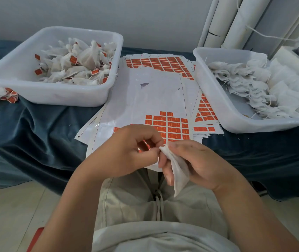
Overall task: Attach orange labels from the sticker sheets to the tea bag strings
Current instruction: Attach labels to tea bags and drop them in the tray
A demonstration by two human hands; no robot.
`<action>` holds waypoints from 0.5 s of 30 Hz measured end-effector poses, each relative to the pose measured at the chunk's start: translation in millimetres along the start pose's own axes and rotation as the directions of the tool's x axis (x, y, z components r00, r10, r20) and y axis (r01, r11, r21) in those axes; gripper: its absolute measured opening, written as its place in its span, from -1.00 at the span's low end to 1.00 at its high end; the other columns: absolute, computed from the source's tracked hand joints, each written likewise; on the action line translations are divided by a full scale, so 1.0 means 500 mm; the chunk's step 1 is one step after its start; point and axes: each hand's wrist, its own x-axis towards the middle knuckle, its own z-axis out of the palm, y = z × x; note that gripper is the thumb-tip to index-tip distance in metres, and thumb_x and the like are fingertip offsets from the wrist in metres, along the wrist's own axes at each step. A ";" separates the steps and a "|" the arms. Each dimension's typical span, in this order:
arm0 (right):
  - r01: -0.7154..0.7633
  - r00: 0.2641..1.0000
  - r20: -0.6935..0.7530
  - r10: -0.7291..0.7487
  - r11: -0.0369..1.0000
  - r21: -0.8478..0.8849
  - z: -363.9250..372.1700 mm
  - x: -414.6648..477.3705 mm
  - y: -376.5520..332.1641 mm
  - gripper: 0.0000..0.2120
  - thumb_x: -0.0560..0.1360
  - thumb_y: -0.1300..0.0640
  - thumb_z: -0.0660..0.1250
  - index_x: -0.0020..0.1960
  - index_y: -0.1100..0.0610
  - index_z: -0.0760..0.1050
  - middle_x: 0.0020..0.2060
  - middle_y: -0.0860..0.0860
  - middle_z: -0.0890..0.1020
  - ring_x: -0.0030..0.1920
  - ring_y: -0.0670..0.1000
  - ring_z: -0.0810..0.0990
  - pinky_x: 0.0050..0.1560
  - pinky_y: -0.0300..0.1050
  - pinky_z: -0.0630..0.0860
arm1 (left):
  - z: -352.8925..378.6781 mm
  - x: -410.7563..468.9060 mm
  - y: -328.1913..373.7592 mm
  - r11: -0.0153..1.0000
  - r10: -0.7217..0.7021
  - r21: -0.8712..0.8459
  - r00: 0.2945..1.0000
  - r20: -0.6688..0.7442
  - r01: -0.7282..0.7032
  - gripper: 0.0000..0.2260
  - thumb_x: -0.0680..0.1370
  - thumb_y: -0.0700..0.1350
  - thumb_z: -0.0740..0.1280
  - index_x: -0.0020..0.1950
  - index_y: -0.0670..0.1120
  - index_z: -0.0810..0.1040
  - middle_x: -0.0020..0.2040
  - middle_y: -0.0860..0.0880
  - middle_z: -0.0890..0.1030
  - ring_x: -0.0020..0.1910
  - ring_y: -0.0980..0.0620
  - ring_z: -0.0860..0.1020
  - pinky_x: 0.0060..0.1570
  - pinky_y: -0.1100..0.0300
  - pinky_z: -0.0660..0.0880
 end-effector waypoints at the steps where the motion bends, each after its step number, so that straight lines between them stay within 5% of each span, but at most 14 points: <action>1: -0.003 1.000 -0.005 0.003 1.000 0.003 0.000 0.000 0.001 -0.58 0.71 -0.12 0.14 -0.01 0.06 0.70 -0.27 0.04 0.69 -0.26 -0.05 0.65 -0.06 -0.18 0.59 | 0.003 0.000 -0.003 0.999 -0.014 -0.050 1.000 -0.017 0.013 -0.90 0.46 -0.14 0.33 -0.20 0.03 0.62 -0.14 -0.03 0.69 -0.10 -0.12 0.65 -0.05 -0.12 0.61; 5: 0.024 0.994 -0.102 -0.033 0.996 -0.083 -0.005 0.003 0.004 -0.56 0.68 -0.18 0.16 -0.04 0.05 0.70 -0.27 0.05 0.68 -0.23 -0.04 0.63 0.00 -0.18 0.57 | 0.022 0.001 -0.009 0.980 -0.051 -0.196 0.985 -0.162 0.018 -0.96 0.43 -0.16 0.43 -0.20 -0.03 0.62 -0.20 -0.02 0.71 -0.23 0.05 0.67 -0.16 0.21 0.60; 8: 0.042 0.987 -0.150 -0.063 0.989 -0.139 -0.015 0.004 0.009 -0.55 0.69 -0.20 0.16 -0.04 0.06 0.70 -0.27 0.06 0.68 -0.21 -0.04 0.64 0.01 -0.21 0.56 | 0.028 0.004 -0.009 0.983 -0.087 -0.177 0.964 -0.250 0.043 -0.78 0.41 -0.16 0.50 -0.20 0.11 0.50 -0.18 0.03 0.73 -0.25 0.08 0.69 -0.26 0.31 0.57; 12: 0.066 0.981 -0.172 -0.092 0.986 -0.155 -0.023 0.010 0.016 -0.56 0.68 -0.24 0.20 -0.04 0.03 0.69 -0.25 0.06 0.67 -0.18 -0.02 0.64 0.06 -0.14 0.55 | 0.031 0.004 -0.001 0.994 -0.073 -0.100 0.949 -0.307 0.044 -0.68 0.42 -0.20 0.54 -0.10 0.12 0.44 -0.17 0.09 0.73 -0.23 0.06 0.70 -0.26 0.32 0.59; 15: 0.115 0.985 -0.126 -0.116 0.993 -0.013 -0.023 0.012 0.019 -0.61 0.65 -0.22 0.27 -0.07 0.03 0.69 -0.29 0.02 0.67 -0.25 -0.02 0.63 -0.02 -0.16 0.58 | 0.026 0.008 -0.004 0.953 -0.145 -0.296 0.959 -0.243 0.069 -0.71 0.44 -0.20 0.49 -0.03 0.04 0.43 -0.16 0.00 0.73 -0.26 0.06 0.63 -0.22 0.29 0.55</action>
